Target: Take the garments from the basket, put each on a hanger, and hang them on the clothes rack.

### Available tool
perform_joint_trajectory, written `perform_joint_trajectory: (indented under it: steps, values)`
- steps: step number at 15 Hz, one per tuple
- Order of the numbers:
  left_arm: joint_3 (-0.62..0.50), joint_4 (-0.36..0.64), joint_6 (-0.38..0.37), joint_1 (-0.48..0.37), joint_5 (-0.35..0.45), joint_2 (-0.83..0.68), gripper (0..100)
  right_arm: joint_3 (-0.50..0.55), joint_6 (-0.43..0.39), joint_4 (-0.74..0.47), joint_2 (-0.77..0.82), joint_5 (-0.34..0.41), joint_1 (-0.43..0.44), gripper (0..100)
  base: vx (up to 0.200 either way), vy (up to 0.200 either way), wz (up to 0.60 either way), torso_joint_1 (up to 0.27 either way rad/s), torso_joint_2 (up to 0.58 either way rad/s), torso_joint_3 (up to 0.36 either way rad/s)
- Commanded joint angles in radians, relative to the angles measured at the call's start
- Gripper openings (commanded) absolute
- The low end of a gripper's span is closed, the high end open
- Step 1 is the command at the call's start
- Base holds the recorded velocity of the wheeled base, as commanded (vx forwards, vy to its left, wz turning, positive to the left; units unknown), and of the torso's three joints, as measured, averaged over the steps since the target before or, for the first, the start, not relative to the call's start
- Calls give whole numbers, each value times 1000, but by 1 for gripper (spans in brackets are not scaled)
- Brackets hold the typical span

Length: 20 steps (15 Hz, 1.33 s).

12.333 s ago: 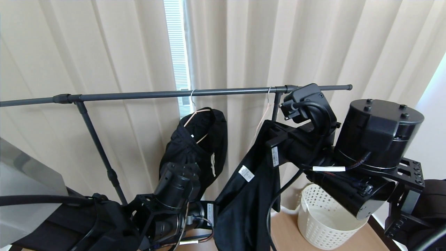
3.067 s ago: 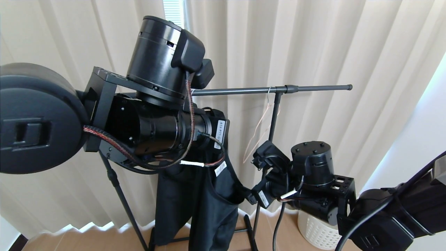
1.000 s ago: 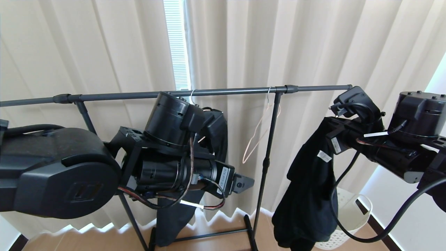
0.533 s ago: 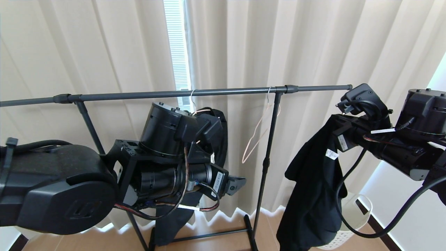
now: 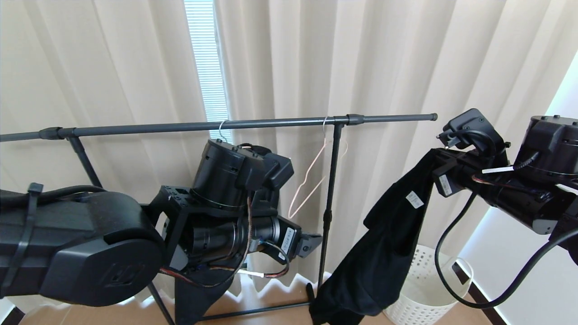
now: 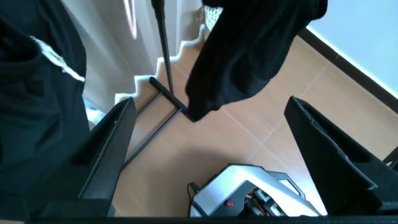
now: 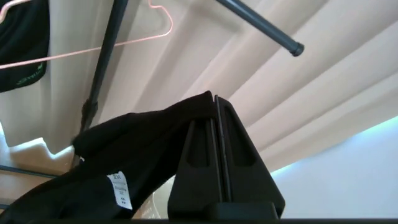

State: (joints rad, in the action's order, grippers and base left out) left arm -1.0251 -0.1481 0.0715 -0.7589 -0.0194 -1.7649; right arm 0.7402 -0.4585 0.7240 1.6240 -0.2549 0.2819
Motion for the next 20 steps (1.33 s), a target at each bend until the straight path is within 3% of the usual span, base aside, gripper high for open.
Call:
perform_joint_trajectory:
  steps: [1, 3, 5, 7, 10, 20]
  values:
    - [-6, -1, 2, 4, -2, -18, 100, -2, 0, 2, 2, 0, 2, 0, 200, 0, 0, 2, 2, 2]
    - [-15, -8, 2, 7, -8, -31, 100, -2, 0, 0, 2, 0, 2, 0, 100, 0, 0, -1, 6, 4]
    - [-20, -97, -9, 16, -21, -79, 100, -4, 0, 2, 2, 0, 2, 0, 0, 0, 0, 0, 0, 0]
    - [-44, -131, -55, 33, -48, -122, 100, -4, 0, 0, 4, 0, 2, 0, 0, 0, 0, 0, 0, 0]
    - [-148, -168, -70, 55, -50, -219, 100, -4, 0, 0, 7, 0, 2, 0, 0, 0, 0, 0, 0, 0]
    - [-414, -169, -68, 98, -93, -472, 100, -4, -2, 0, 13, 2, 3, 0, 0, 0, 0, 0, 0, 0]
